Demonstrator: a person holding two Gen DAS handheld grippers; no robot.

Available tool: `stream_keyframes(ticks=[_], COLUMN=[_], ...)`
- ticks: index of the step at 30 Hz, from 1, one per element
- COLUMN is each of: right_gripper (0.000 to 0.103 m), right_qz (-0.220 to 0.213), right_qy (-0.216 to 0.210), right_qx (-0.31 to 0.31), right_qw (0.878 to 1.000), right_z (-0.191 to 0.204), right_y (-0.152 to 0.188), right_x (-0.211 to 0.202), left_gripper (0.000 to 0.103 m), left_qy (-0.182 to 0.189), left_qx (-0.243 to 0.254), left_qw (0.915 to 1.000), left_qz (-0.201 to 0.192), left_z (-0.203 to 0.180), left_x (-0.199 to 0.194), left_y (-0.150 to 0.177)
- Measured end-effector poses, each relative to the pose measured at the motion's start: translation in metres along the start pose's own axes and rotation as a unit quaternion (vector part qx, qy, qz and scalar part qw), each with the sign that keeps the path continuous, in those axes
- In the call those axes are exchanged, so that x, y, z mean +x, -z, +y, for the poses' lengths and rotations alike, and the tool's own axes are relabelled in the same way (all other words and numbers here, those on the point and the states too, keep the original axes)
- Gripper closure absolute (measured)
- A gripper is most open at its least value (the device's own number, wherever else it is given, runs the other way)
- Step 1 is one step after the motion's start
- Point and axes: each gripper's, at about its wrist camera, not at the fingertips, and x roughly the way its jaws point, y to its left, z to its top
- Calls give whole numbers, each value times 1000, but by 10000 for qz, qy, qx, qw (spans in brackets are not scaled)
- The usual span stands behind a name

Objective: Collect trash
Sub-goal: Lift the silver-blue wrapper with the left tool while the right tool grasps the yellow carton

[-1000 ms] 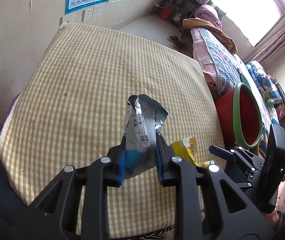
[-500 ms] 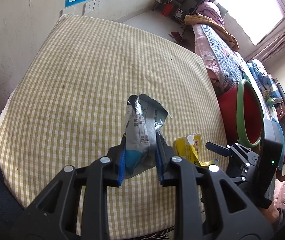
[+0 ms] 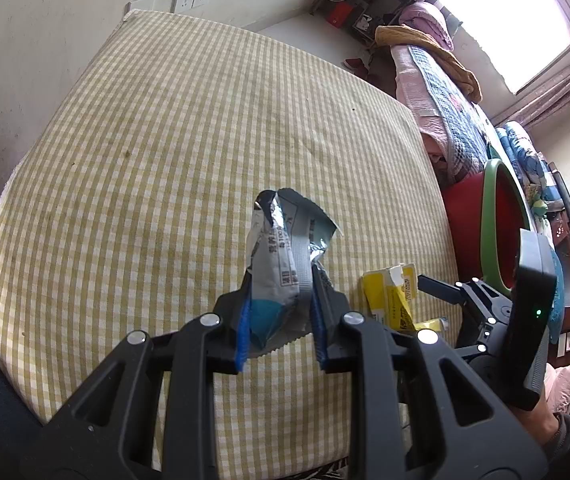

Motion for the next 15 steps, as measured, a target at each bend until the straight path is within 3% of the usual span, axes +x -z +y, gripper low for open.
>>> stream_keyframes(ticks=[8,15], right_gripper=[17,42], right_qz=[61,126], right_qy=[-56,21], right_qx=[117,16], right_qw=[9999,9999], right_z=[-1,6], right_y=[-5,-4], right_x=[13,18], left_gripper=[80,80], left_qy=[8,-49], left_qx=[-40,39], left_qw=[10000,10000], left_qz=[60,71], left_z=[6,2], left_x=[7,10], left_y=[0,1])
